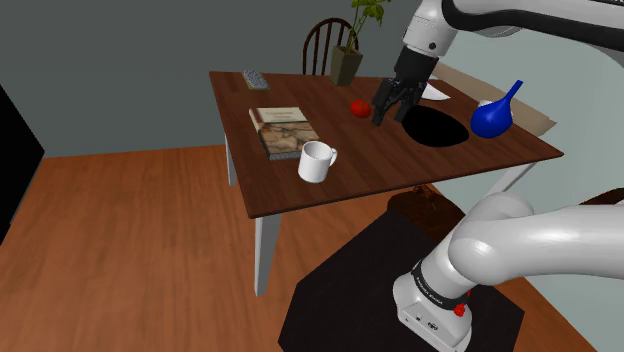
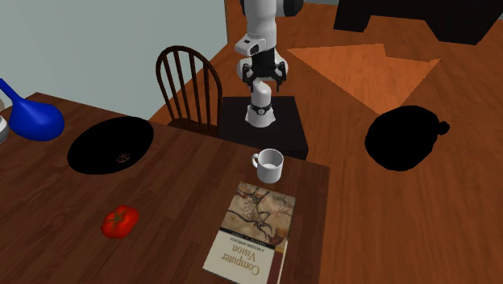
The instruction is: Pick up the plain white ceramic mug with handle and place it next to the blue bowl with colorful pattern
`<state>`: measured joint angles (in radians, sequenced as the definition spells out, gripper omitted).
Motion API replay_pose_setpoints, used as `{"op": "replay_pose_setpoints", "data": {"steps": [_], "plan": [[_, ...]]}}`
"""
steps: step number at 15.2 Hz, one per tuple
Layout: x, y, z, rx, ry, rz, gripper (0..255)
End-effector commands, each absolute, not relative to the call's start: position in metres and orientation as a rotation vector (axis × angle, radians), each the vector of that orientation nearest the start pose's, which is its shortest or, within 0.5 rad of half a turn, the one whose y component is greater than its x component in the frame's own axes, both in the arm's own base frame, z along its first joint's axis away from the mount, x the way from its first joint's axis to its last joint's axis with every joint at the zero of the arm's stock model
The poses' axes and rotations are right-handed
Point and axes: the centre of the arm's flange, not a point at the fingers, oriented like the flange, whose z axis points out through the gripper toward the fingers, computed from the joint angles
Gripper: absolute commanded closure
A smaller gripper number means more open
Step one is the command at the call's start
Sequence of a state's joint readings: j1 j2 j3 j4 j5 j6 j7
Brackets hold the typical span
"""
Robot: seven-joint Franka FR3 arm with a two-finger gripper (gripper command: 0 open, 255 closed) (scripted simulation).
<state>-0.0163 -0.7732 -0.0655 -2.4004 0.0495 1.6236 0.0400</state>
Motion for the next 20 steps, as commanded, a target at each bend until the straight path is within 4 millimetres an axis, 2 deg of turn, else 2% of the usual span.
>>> {"op": "replay_pose_setpoints", "data": {"steps": [1, 20], "plan": [[0.313, -0.026, 0.57, -3.042, 0.161, 0.005, 0], [0.479, 0.055, 0.398, -3.141, 0.112, -0.036, 0]]}}
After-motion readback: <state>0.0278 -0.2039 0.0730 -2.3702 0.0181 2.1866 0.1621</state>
